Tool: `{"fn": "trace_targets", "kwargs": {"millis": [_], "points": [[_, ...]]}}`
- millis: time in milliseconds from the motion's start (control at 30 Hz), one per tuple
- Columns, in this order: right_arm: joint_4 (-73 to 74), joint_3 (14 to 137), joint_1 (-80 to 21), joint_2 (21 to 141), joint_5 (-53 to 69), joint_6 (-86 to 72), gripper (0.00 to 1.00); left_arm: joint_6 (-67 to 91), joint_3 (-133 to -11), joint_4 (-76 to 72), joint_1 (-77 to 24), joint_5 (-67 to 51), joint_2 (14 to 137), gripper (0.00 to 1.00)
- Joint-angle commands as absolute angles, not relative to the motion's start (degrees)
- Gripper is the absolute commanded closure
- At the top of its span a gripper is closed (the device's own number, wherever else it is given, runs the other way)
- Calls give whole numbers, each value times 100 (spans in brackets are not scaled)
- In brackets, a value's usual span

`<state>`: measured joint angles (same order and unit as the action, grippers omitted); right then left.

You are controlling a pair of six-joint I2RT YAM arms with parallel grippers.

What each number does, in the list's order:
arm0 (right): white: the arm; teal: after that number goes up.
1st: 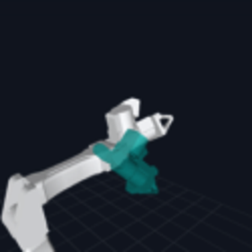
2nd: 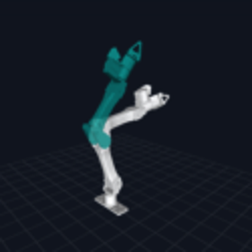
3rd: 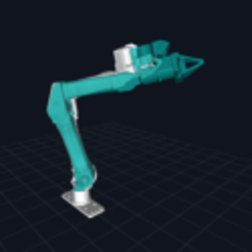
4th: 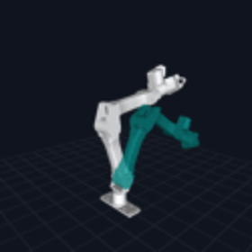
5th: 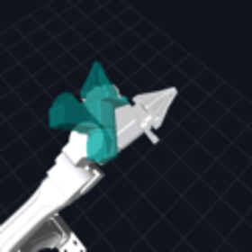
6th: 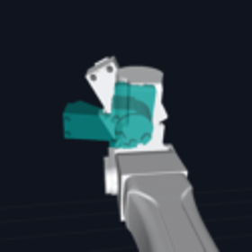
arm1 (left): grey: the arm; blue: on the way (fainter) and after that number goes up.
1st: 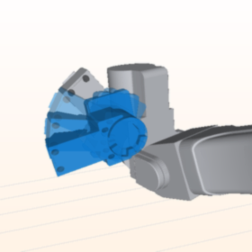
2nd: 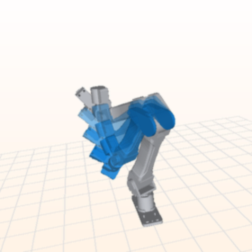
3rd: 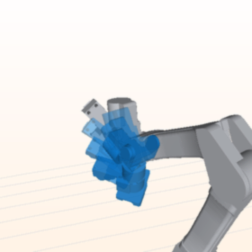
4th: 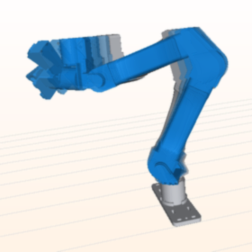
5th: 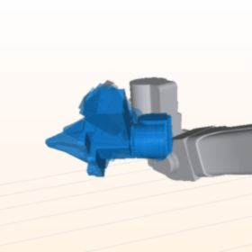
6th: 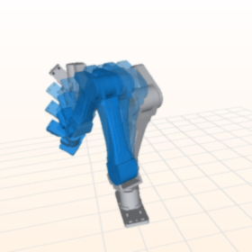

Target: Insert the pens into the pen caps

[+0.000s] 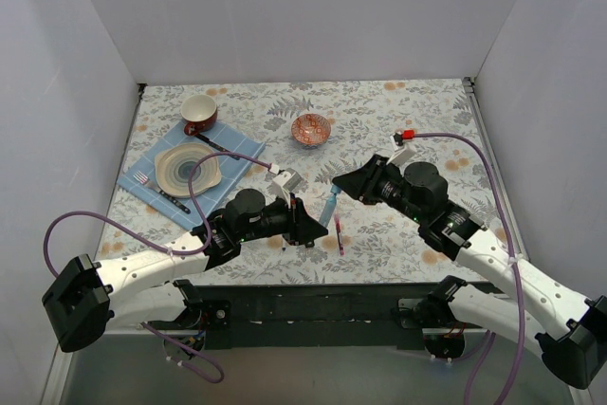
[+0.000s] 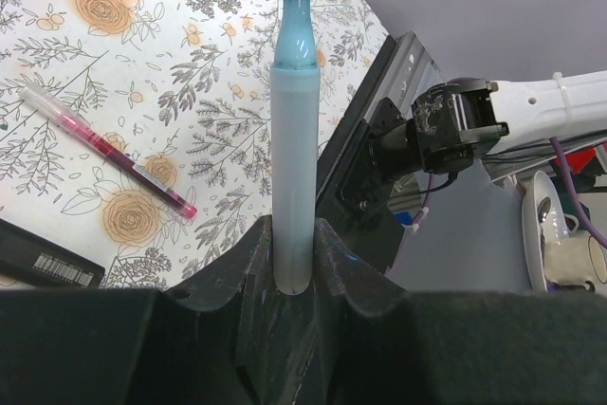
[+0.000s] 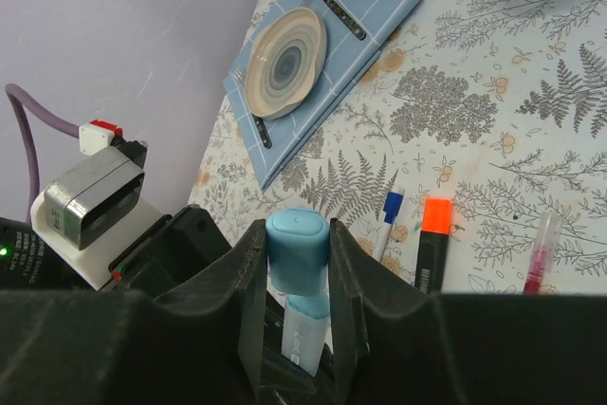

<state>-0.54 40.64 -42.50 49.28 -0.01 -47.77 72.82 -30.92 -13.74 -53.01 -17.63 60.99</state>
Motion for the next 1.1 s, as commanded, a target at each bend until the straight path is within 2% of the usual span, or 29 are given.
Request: {"fn": "trace_targets", "kwargs": {"millis": [0, 700, 1067], "points": [[-79, 4473, -4271, 5001, -324, -4641, 99, 7216, -3155, -1468, -5317, -1731, 5994, 100], [-114, 3991, -4438, 5071, -44, -4895, 99, 6926, -3419, -1327, -5326, -1441, 6038, 100], [-201, 3718, -4842, 5185, -123, -4957, 99, 6442, -3858, -1107, -5317, -582, 6267, 100]]}}
